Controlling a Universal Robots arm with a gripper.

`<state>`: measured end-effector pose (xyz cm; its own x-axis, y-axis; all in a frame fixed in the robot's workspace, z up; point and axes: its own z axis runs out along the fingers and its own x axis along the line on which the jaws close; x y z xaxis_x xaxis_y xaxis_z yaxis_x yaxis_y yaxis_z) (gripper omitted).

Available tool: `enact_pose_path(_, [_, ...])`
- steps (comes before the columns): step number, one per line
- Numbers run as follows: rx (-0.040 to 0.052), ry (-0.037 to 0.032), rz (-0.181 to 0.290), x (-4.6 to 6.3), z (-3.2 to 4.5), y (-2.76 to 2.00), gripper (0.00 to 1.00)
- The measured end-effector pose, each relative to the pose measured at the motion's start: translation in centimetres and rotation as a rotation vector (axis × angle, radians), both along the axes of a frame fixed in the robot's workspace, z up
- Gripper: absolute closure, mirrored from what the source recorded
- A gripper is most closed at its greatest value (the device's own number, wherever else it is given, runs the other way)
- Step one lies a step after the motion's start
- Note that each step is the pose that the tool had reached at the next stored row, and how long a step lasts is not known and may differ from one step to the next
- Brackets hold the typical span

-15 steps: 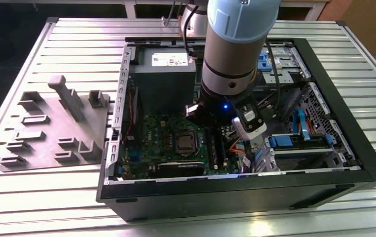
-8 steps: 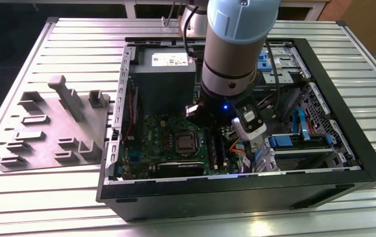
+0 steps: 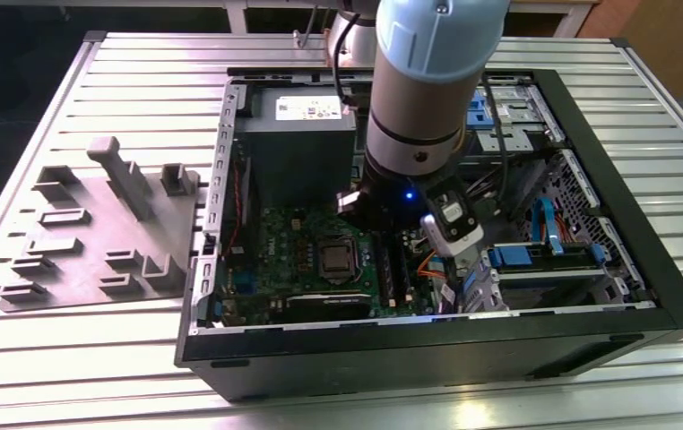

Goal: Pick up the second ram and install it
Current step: 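Insert the second ram into the second slot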

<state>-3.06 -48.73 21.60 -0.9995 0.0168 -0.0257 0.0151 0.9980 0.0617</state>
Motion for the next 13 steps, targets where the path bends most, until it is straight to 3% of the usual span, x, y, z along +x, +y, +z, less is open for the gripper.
enact_pose_path(13, [-0.0004,0.0001,0.000,0.00,-0.19,-0.01,0.89])
